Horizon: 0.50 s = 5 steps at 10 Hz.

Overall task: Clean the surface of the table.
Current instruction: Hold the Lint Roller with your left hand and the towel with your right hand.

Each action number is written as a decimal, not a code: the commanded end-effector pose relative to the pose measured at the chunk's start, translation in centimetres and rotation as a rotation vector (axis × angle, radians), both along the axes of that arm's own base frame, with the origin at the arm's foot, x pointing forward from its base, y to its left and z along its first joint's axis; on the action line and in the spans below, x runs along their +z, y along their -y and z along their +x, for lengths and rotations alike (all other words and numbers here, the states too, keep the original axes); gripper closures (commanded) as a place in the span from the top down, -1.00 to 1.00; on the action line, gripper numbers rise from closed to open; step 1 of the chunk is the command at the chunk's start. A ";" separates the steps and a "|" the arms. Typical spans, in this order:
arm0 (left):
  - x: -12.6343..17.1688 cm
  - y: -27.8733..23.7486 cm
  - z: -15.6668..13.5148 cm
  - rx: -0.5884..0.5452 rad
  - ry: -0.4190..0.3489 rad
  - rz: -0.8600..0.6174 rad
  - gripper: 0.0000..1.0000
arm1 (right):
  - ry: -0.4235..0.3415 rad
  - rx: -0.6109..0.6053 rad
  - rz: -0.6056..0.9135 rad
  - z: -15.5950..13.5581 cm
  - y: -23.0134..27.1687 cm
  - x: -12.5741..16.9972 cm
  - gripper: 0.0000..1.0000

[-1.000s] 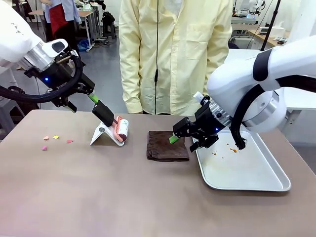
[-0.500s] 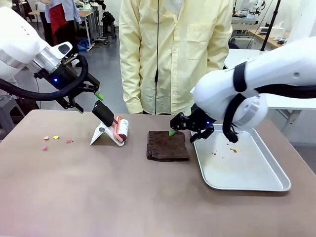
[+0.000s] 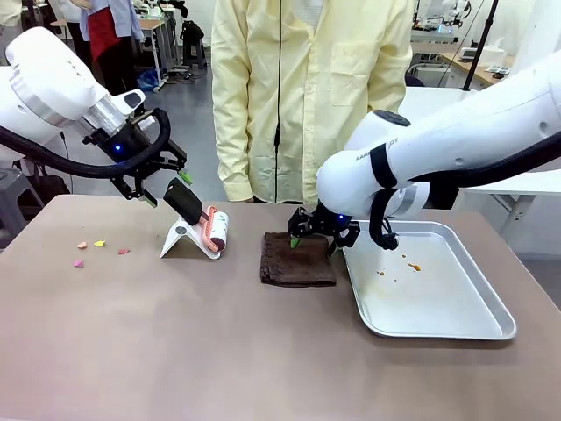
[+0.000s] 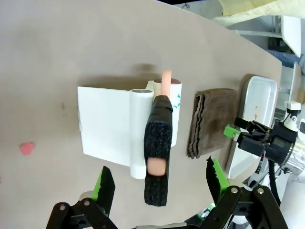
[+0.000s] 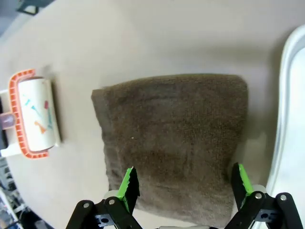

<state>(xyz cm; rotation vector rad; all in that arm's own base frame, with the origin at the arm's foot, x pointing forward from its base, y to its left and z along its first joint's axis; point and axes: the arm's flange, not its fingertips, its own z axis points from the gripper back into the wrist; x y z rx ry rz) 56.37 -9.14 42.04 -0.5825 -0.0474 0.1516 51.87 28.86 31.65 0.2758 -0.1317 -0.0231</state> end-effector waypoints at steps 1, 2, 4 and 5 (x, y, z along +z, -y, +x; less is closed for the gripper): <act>0.3 0.4 0.7 -0.015 -0.024 -0.003 1.00 | -0.018 -0.035 -0.099 1.0 -3.1 0.3 1.00; 0.0 0.4 0.9 -0.024 -0.033 -0.006 1.00 | -0.021 -0.074 -0.149 1.1 -3.5 0.0 1.00; -0.2 0.5 1.2 -0.032 -0.039 -0.009 1.00 | -0.033 -0.099 -0.189 1.2 -4.2 -0.6 1.00; -0.3 0.4 1.4 -0.035 -0.039 -0.012 1.00 | -0.024 -0.127 -0.215 1.3 -4.2 -0.8 1.00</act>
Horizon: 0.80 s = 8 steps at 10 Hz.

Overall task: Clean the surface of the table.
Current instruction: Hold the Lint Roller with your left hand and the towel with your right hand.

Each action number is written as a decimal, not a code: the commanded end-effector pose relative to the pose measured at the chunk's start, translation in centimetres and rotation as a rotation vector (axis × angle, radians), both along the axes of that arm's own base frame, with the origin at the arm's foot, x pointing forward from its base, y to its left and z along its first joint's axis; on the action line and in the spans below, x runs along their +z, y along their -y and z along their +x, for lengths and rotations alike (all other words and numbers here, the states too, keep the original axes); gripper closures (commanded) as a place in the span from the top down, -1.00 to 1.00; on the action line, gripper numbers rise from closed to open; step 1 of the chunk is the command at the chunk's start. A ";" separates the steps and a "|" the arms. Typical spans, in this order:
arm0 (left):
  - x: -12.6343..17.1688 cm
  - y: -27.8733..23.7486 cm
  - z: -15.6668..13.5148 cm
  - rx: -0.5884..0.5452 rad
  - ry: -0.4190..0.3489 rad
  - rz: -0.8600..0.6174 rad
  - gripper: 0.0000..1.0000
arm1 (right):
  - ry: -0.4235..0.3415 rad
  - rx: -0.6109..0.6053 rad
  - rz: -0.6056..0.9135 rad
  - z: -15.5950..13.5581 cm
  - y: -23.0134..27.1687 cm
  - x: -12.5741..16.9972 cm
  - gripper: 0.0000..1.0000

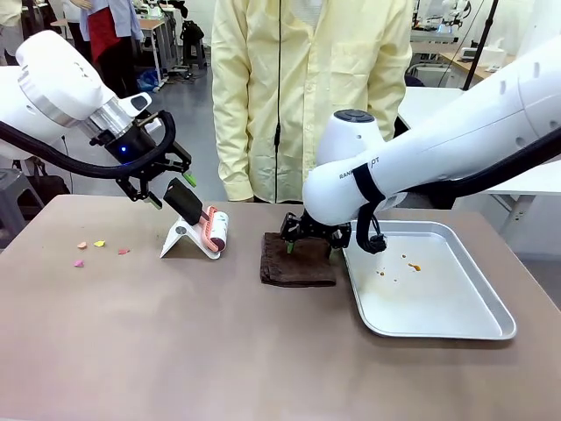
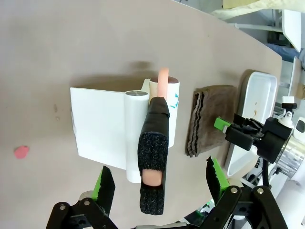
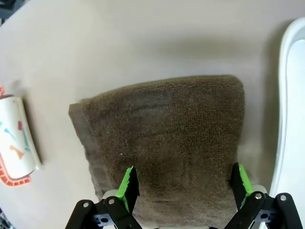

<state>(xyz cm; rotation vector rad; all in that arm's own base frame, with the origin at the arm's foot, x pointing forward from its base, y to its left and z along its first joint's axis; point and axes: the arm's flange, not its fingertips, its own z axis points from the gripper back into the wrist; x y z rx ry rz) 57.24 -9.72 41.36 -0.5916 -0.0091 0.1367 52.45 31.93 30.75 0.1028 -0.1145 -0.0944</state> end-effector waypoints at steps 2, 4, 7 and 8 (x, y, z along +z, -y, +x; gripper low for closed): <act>0.3 -0.2 0.7 -0.035 -0.013 -0.003 1.00 | -0.001 -0.076 -0.077 0.8 -1.0 -0.1 1.00; 0.3 -0.1 0.7 -0.041 -0.006 0.001 1.00 | 0.001 -0.093 -0.089 0.9 -0.7 -0.2 1.00; 0.2 -0.1 0.6 -0.052 -0.004 0.000 1.00 | -0.011 -0.091 -0.072 0.8 -0.4 -0.6 1.00; 0.2 -0.1 0.6 -0.050 -0.001 0.000 0.55 | -0.015 -0.093 -0.065 0.7 -0.3 -0.6 1.00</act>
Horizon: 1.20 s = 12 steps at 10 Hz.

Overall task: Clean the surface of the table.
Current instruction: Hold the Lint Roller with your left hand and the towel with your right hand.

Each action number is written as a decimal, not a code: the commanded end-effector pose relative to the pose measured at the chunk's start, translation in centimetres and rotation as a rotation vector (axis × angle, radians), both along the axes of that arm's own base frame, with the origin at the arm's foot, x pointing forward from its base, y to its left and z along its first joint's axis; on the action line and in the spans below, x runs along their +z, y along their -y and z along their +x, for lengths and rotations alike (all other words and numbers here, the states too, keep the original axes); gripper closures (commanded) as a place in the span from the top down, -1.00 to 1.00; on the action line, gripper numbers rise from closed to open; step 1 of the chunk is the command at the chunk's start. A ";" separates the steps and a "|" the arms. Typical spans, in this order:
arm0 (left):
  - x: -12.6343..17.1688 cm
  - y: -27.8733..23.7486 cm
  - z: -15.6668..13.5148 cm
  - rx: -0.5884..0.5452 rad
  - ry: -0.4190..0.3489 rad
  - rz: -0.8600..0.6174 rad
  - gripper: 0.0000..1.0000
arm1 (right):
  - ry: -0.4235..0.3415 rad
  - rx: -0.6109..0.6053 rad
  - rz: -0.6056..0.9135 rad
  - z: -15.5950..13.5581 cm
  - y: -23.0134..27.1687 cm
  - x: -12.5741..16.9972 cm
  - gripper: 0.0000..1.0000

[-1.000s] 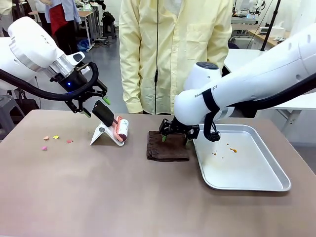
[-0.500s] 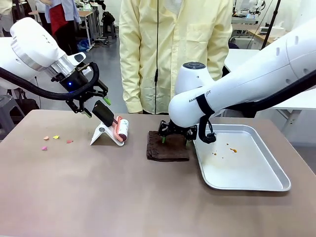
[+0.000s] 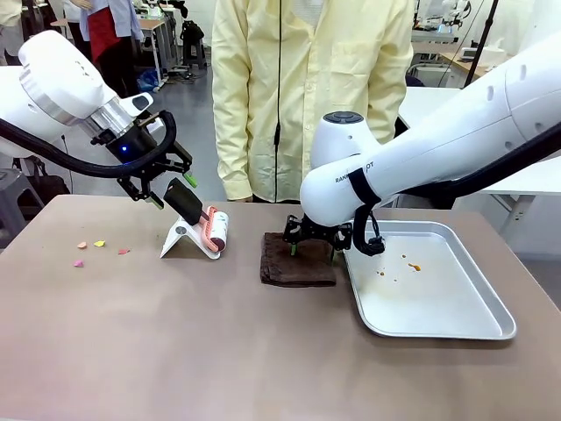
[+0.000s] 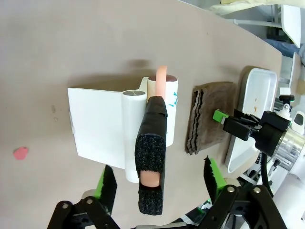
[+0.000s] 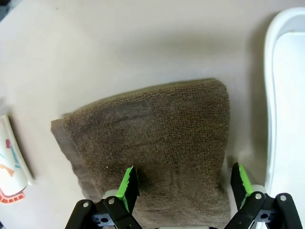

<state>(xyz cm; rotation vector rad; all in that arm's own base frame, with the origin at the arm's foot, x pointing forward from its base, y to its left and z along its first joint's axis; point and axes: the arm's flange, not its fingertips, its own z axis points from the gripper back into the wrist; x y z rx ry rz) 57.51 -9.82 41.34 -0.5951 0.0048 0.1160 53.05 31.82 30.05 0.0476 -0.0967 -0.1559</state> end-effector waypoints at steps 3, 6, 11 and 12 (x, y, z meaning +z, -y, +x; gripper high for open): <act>0.0 0.0 0.3 -0.030 0.020 0.006 -1.00 | 0.009 0.004 -0.025 -0.2 -0.5 0.0 -0.69; 0.0 0.0 0.2 -0.009 0.037 0.010 -0.96 | -0.002 0.023 -0.006 -0.6 -0.3 -0.2 -1.00; 0.0 0.0 -0.5 -0.009 0.051 0.011 -1.00 | -0.002 0.063 -0.002 -1.1 -0.7 -0.4 -1.00; 0.1 0.0 -0.8 -0.014 0.056 0.008 -1.00 | -0.002 0.057 0.005 -1.3 -0.5 -0.3 -1.00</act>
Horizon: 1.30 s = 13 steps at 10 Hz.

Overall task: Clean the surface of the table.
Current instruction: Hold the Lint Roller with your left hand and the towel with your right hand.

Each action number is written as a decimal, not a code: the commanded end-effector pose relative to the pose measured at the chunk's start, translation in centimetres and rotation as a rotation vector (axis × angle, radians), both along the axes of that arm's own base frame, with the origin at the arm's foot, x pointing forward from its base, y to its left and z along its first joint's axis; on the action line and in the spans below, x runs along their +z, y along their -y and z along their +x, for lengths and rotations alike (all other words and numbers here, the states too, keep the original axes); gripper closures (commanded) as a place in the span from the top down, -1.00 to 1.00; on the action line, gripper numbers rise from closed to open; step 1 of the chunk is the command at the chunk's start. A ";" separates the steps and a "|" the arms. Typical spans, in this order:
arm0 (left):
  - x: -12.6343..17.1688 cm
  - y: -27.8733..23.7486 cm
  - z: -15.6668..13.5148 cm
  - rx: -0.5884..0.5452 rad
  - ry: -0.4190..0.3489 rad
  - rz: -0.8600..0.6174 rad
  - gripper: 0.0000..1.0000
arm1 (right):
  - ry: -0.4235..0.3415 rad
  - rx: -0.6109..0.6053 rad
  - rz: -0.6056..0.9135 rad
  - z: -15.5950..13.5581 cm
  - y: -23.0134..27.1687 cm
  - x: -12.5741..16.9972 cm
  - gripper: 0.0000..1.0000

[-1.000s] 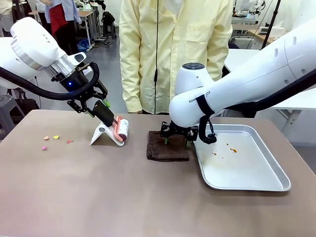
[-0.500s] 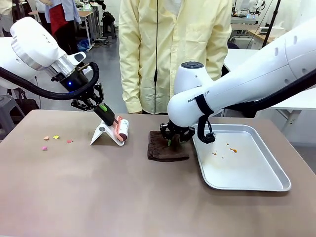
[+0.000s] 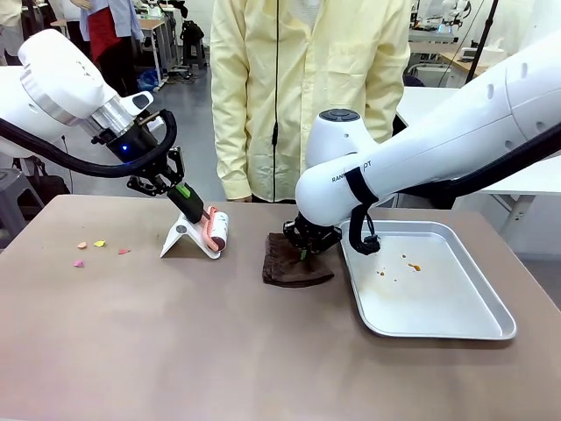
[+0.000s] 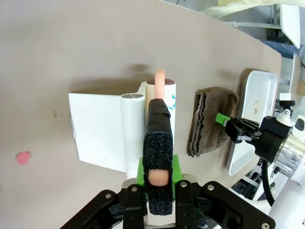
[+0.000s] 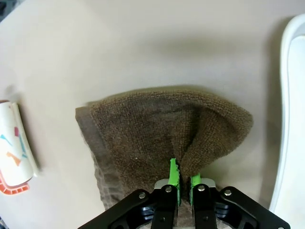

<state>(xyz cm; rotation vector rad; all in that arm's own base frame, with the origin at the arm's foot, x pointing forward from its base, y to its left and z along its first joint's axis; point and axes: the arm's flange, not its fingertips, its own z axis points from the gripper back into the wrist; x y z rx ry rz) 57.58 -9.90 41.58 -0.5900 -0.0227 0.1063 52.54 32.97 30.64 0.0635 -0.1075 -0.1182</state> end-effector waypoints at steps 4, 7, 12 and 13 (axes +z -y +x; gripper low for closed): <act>1.7 -0.1 -3.0 -0.053 0.119 -0.129 -1.00 | -0.006 -0.025 0.239 -1.1 4.7 0.8 -1.00; 3.1 -1.3 -4.4 -0.076 0.130 -0.289 -1.00 | 0.008 -0.051 0.562 -2.5 10.4 2.3 -1.00; 5.7 -8.9 -9.3 -0.145 0.170 -0.622 -1.00 | -0.011 0.090 1.194 -7.0 19.3 5.9 -1.00; 5.4 -11.7 -11.3 -0.174 0.204 -0.697 -1.00 | 0.008 0.106 1.259 -8.0 21.5 6.1 -1.00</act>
